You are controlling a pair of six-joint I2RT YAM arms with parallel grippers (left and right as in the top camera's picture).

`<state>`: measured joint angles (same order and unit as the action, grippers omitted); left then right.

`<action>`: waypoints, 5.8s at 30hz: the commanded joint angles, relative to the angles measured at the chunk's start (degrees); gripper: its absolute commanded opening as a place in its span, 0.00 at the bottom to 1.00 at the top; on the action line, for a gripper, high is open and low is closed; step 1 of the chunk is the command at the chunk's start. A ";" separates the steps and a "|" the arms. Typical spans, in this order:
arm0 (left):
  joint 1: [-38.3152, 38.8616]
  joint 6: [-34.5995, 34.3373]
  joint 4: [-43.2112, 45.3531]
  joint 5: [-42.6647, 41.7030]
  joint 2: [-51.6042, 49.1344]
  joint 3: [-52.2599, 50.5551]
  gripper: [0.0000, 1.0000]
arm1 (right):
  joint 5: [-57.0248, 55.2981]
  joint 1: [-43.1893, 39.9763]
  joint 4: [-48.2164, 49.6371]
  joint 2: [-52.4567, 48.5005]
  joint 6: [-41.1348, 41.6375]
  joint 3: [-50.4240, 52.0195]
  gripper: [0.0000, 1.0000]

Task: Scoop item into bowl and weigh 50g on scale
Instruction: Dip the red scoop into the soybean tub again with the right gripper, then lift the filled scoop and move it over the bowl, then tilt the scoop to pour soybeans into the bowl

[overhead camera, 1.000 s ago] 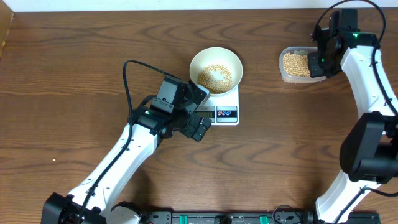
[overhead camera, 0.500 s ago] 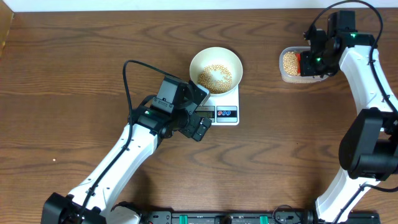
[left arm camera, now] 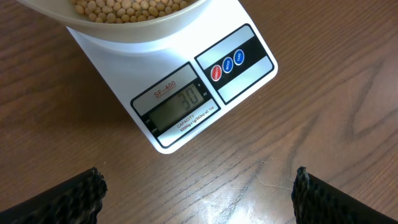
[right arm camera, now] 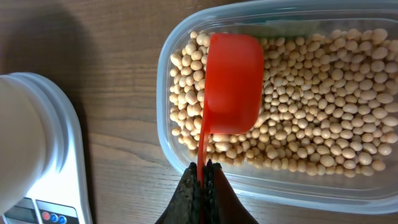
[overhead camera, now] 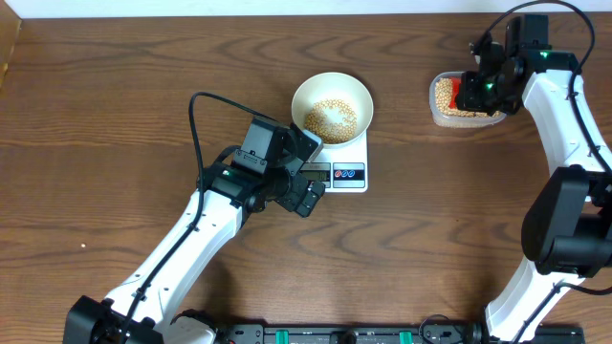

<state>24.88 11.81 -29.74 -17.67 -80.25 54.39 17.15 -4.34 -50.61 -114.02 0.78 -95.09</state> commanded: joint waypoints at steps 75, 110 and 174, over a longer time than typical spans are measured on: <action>-0.22 -0.09 0.02 0.35 0.63 0.11 0.98 | 57.57 -21.14 -4.24 -0.48 -6.88 -0.70 0.01; -0.22 -0.09 0.02 0.35 0.63 0.11 0.98 | 57.75 -0.61 5.01 -0.50 -9.16 -0.70 0.01; -0.22 -0.09 0.02 0.35 0.63 0.11 0.98 | 15.26 18.69 1.53 1.20 -24.09 -0.76 0.01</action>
<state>24.88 11.81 -29.74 -17.67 -80.25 54.39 34.85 13.39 -48.84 -113.99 -21.65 -95.09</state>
